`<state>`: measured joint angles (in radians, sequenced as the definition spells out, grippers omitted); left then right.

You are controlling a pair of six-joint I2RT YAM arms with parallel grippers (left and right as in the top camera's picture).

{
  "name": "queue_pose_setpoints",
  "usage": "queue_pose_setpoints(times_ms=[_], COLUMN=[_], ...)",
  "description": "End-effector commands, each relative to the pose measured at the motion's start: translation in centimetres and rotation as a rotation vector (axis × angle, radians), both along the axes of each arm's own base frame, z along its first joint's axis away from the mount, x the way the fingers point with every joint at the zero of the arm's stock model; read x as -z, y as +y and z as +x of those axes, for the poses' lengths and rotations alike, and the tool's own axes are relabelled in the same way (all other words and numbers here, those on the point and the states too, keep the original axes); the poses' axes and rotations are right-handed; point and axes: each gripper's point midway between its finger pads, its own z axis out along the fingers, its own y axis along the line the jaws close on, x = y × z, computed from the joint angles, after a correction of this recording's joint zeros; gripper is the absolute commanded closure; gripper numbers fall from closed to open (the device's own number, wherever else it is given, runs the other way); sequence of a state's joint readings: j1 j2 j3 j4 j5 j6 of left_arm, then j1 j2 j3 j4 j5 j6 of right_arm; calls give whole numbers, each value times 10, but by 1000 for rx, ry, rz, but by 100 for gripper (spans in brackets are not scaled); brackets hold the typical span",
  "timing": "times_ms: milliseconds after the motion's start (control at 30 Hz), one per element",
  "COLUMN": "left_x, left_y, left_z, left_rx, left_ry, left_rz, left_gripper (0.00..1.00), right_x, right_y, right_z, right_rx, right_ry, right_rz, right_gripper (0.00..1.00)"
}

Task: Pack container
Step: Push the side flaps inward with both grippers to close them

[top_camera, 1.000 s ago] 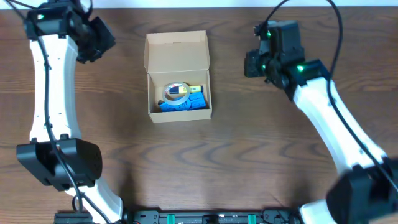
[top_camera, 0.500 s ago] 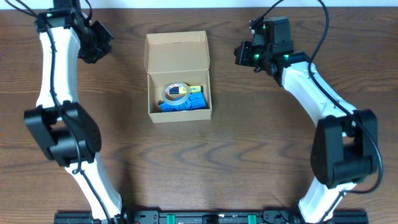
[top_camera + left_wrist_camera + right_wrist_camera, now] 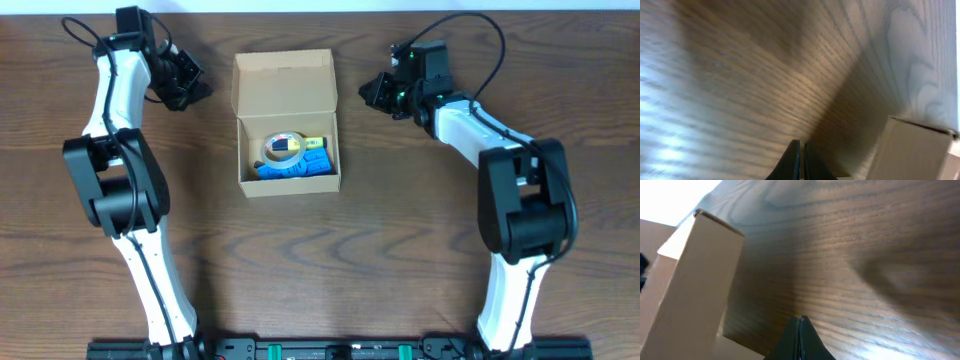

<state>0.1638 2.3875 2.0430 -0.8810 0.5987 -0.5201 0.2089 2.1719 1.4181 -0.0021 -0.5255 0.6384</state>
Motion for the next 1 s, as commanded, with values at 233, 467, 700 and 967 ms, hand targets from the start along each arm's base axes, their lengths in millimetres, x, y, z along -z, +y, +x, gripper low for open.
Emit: queue_pose_setpoints(times_ms=[233,467,700,967], left_x=[23,26,23,17], left_y=[-37,-61,-73,-70], left_z=[4,3,1,2], left_rx=[47,98,134,165], left_ry=[26,25,15,-21], left_rz=[-183,-184,-205,-227], left_gripper=[95,95,95,95], right_x=[18,18,-6,-39], right_y=[30,55,72,80], right_z=[8,10,23,34], right_rx=[-5,-49,-104,-185], right_ry=[59,37,-52,-171], right_rz=[179,183,185,187], right_gripper=[99,99,99,99])
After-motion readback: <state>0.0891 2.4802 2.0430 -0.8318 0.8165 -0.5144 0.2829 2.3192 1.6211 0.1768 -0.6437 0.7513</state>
